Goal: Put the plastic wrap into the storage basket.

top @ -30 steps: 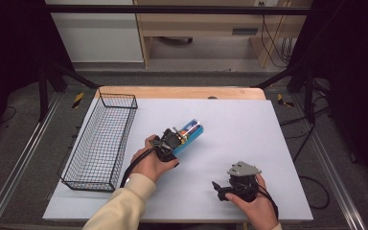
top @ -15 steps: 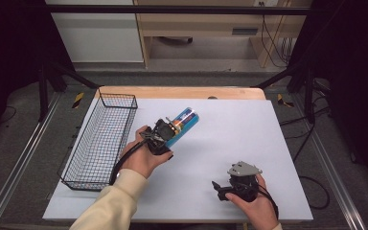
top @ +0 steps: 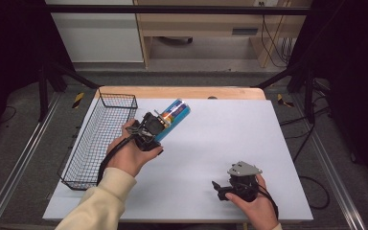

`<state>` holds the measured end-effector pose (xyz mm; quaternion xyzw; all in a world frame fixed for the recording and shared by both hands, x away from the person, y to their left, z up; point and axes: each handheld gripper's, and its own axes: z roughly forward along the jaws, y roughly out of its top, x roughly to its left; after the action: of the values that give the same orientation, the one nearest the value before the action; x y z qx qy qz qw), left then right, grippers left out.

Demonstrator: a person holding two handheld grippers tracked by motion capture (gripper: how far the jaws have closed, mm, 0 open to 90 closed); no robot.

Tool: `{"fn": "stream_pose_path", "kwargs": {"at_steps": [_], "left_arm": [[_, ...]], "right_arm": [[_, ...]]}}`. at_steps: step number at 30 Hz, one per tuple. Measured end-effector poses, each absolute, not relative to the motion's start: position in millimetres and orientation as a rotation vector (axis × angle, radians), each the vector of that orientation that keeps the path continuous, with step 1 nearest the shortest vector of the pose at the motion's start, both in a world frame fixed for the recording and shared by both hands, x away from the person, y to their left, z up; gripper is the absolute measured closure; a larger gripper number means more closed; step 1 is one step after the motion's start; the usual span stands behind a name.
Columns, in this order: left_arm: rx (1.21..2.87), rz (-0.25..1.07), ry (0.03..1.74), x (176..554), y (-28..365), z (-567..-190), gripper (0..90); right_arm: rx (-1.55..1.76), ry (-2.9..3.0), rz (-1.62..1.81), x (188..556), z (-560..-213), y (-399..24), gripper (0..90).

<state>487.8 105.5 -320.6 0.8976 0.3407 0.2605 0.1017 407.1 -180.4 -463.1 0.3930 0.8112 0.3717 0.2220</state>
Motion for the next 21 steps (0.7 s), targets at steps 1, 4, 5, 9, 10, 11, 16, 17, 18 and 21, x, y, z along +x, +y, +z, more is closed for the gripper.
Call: {"fn": "stream_pose_path", "kwargs": {"at_steps": [1,4,5,9,10,11,16,17,18,21], "left_arm": [[2.657,0.771,1.012,488,107,-320,32.0],[2.651,0.786,1.025,487,113,-318,31.9],[2.647,0.787,1.030,487,115,-317,32.0],[2.633,0.800,1.050,486,123,-313,31.9],[2.635,0.801,1.055,486,125,-312,31.9],[2.632,0.803,1.058,486,126,-312,31.9],[2.634,0.804,1.071,485,133,-311,32.0],[2.630,0.806,1.076,484,135,-311,31.9],[2.629,0.806,1.081,484,136,-310,31.9],[2.623,0.809,1.090,483,140,-308,31.9]], "right_arm": [[1.077,2.239,1.025,407,-463,-181,8.0],[1.084,2.241,1.029,407,-463,-180,8.0],[1.081,2.244,1.027,407,-463,-180,8.0],[1.091,2.241,1.027,407,-463,-180,8.0],[1.092,2.241,1.028,407,-463,-180,8.0],[1.092,2.243,1.027,407,-463,-180,8.0],[1.090,2.240,1.025,407,-463,-180,8.0],[1.086,2.238,1.026,407,-463,-181,8.0],[1.089,2.236,1.025,407,-463,-181,8.1],[1.074,2.239,1.024,408,-464,-181,8.1]]}}
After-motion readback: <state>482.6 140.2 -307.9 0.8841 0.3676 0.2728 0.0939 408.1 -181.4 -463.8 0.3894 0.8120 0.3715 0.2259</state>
